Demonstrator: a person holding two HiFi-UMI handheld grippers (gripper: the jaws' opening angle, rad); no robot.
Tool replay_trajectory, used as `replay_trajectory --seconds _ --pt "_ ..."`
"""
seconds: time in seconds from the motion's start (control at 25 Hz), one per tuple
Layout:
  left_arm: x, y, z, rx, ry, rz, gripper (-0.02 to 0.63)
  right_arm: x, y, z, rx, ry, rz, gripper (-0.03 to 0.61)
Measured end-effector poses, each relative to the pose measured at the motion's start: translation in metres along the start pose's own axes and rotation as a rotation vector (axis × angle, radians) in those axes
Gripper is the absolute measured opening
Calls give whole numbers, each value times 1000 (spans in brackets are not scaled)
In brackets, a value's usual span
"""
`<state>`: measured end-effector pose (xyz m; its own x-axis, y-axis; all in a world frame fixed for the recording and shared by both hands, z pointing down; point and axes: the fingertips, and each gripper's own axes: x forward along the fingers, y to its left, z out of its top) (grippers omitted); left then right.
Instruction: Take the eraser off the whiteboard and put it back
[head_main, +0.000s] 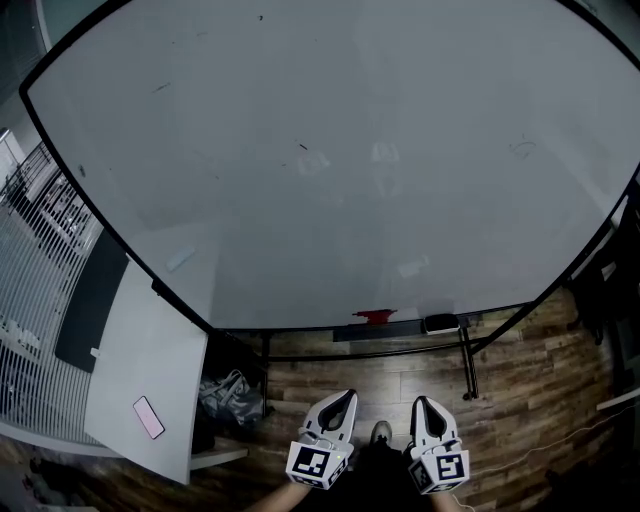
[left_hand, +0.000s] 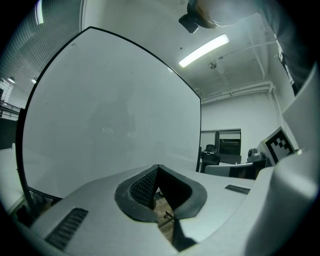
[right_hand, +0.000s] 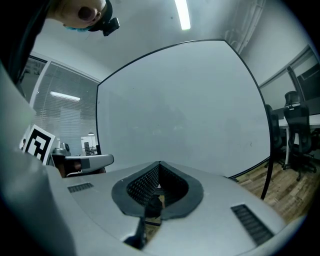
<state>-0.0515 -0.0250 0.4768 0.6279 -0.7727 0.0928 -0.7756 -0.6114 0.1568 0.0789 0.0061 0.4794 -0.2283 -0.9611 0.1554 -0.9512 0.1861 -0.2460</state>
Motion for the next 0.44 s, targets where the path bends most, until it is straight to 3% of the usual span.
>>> replay_trajectory --seconds 0.44 --pt "-8 6 2 -2 -12 24 -2 3 7 -1 -5 -2 29 14"
